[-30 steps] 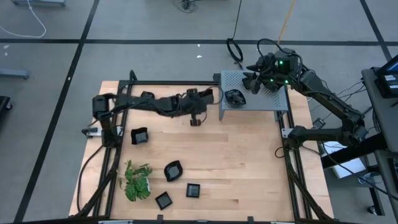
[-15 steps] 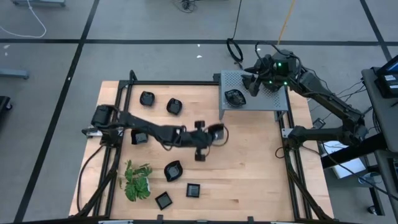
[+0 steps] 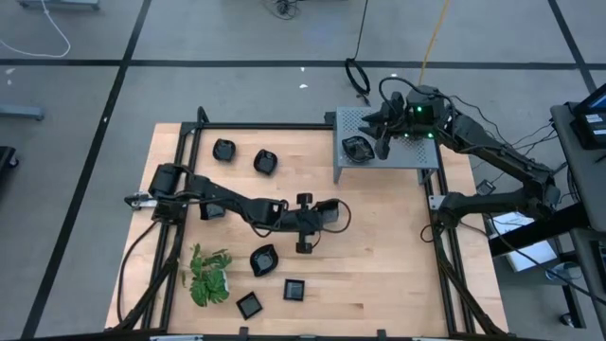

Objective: Pick & Place Mini shaped plates
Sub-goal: Stack the distorted square plate on top of the other distorted square plates

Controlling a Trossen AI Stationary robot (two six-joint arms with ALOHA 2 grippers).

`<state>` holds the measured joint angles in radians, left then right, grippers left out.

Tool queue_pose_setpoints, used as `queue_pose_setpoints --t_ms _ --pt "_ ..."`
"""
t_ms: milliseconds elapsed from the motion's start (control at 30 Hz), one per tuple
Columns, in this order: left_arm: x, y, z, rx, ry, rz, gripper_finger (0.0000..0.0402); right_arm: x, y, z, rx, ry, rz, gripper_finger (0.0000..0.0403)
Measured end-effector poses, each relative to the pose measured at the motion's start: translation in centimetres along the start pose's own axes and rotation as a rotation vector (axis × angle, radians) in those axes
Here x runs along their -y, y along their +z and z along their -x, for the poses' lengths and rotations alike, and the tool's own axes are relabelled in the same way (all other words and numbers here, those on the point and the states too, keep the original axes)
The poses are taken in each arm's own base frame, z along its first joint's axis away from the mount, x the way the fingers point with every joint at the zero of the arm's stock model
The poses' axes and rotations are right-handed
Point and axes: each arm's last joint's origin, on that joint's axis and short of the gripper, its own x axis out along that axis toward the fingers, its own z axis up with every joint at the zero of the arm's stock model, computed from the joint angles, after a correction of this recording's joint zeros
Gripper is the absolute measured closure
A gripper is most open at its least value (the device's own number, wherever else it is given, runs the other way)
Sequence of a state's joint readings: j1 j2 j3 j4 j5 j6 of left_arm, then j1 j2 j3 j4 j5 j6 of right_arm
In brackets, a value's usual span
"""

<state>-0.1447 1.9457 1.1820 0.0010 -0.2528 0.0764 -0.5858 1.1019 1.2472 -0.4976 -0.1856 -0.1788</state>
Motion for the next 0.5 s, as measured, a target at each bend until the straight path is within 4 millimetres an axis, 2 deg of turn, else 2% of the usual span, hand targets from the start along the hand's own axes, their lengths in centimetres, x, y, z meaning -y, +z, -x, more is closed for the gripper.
queue_pose_setpoints --t_ms 133,500 --pt "0.0 0.0 0.0 -0.001 0.001 0.004 0.0371 -0.6 0.1 -0.1 0.000 0.022 -0.003 0.0273" --pt "0.0 0.0 0.0 -0.004 0.000 0.014 0.0369 -1.6 0.2 -0.2 -0.001 0.067 0.018 0.0273"
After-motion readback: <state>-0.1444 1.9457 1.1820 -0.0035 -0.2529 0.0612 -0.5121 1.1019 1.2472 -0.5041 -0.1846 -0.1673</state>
